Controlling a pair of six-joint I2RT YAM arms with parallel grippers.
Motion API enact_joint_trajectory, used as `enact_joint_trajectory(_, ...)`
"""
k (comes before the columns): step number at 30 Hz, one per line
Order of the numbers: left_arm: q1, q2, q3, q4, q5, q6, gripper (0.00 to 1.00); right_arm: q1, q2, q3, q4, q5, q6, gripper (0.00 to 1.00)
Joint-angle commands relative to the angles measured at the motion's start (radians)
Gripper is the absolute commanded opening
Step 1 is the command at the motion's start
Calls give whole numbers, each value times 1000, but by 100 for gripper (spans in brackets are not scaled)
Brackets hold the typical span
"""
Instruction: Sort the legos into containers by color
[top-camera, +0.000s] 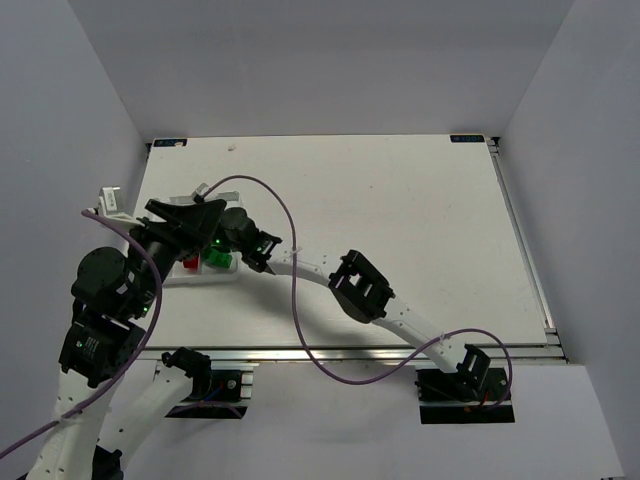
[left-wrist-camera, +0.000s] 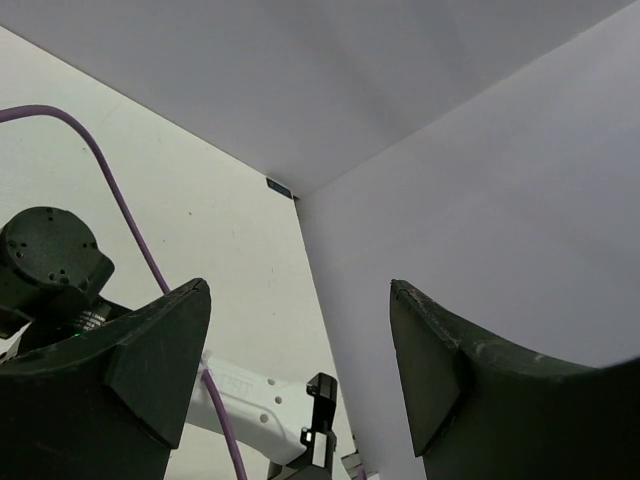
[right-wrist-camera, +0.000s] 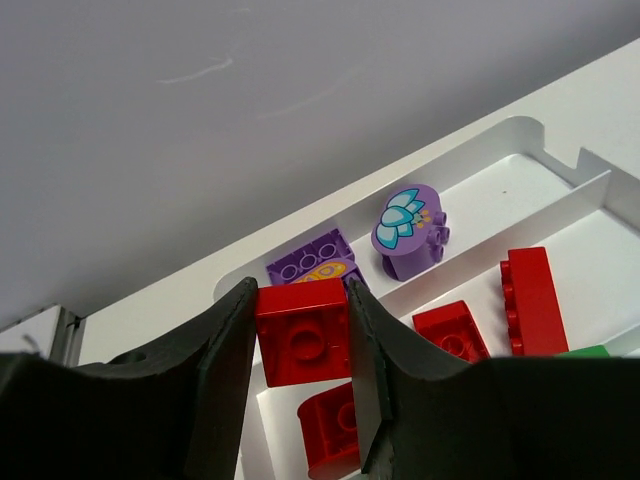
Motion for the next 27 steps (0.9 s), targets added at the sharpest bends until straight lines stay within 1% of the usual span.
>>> enact_joint_trajectory(1,-5,-7,-5,-21,-20,-9,82,11,11,65,88,115,-19,0)
enact_joint_trajectory(5,-5,-26,-8,-45,-37,-15,82,6,34,58,94,129,-25,1)
enact_joint_trajectory(13,-5,-35,-14,-58,-63,-17,83,6,67,72,93,132,-22,13)
enact_joint_trajectory(14,-5,-35,-14,-61,-63,-17,83,6,70,81,93,132,-23,17)
enact_joint_trajectory(16,-5,-35,-15,-61,-66,-18,83,6,76,87,93,132,-23,20)
enact_joint_trajectory(17,-5,-35,-15,-61,-68,-20,83,6,76,88,94,135,-23,25)
enact_joint_trajectory(19,-5,-35,-17,-59,-68,-21,83,6,77,88,98,136,-20,29)
enact_joint_trajectory(20,-5,-37,-17,-58,-69,-23,83,6,77,90,98,138,-20,35)
enact_joint_trajectory(22,-5,-35,-17,-56,-71,-23,83,6,79,88,99,141,-20,41)
enact_joint_trajectory(25,-5,-35,-15,-54,-74,-20,83,6,79,88,101,142,-20,47)
enact_joint_trajectory(27,-5,-35,-15,-56,-77,-18,83,6,79,88,102,141,-20,49)
